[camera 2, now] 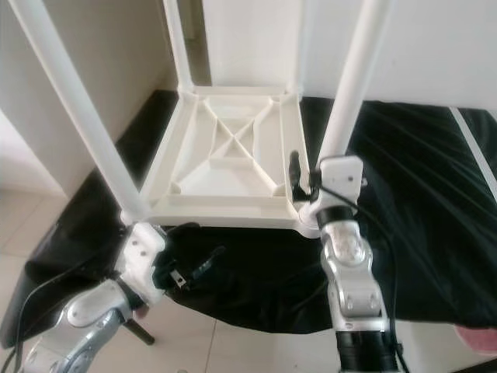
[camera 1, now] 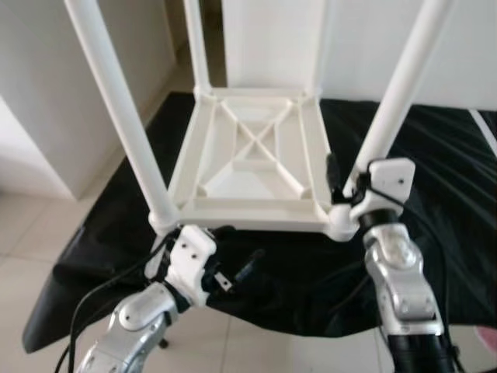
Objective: Building children table
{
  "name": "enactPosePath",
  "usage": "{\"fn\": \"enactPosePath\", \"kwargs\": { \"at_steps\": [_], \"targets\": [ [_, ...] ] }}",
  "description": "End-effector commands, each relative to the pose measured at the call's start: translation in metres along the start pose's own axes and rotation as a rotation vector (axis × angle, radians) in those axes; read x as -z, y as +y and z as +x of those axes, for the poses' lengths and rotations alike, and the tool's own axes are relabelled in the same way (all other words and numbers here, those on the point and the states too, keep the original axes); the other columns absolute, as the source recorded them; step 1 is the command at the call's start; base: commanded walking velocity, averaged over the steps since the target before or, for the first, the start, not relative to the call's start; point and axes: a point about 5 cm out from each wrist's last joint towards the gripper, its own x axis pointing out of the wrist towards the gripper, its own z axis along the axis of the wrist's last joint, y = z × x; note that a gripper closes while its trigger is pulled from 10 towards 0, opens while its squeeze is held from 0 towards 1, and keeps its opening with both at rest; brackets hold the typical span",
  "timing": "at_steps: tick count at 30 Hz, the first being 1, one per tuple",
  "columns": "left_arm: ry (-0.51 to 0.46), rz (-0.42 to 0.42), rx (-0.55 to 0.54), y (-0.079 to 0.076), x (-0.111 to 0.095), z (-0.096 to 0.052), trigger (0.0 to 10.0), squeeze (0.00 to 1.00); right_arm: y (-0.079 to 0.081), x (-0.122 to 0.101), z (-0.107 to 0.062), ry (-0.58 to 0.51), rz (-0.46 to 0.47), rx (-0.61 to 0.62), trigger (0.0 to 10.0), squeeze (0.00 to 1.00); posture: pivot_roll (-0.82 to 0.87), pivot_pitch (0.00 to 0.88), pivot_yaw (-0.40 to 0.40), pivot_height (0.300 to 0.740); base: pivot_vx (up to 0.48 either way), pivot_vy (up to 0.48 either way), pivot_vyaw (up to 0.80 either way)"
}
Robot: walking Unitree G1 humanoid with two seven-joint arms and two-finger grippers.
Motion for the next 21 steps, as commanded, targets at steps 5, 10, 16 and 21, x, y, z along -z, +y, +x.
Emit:
{"fn": "enactPosePath", "kwargs": {
  "at_steps": [5, 10, 16, 21],
  "targets": [
    [0.043, -0.009, 0.165, -0.005, 0.008, 0.0, 10.0, 0.0, -0.004, -0.003, 0.004, 0.017, 0.002, 0.029, 0.0, 0.0, 0.05, 0.005, 0.005, 0.74, 0.0, 0.0, 0.0],
    [0.181, 0.044, 0.05, 0.011, 0.03, 0.003, 10.0, 0.0, -0.007, -0.002, 0.007, 0.058, 0.066, 0.07, 10.0, 0.0, 0.05, 0.0, 0.004, 0.74, 0.0, 0.0, 0.0],
    [0.275, 0.061, -0.063, 0.027, 0.04, 0.004, 10.0, 0.0, -0.006, -0.002, 0.006, 0.111, 0.218, 0.11, 10.0, 0.0, 0.04, 0.0, 0.006, 0.74, 0.0, 0.0, 0.0],
    [0.338, 0.032, -0.148, 0.039, 0.047, 0.003, 10.0, 0.0, -0.005, -0.001, 0.004, 0.148, 0.361, 0.139, 10.0, 0.0, 0.04, 0.0, 0.006, 0.74, 0.0, 0.0, 0.0]
  ]
}}
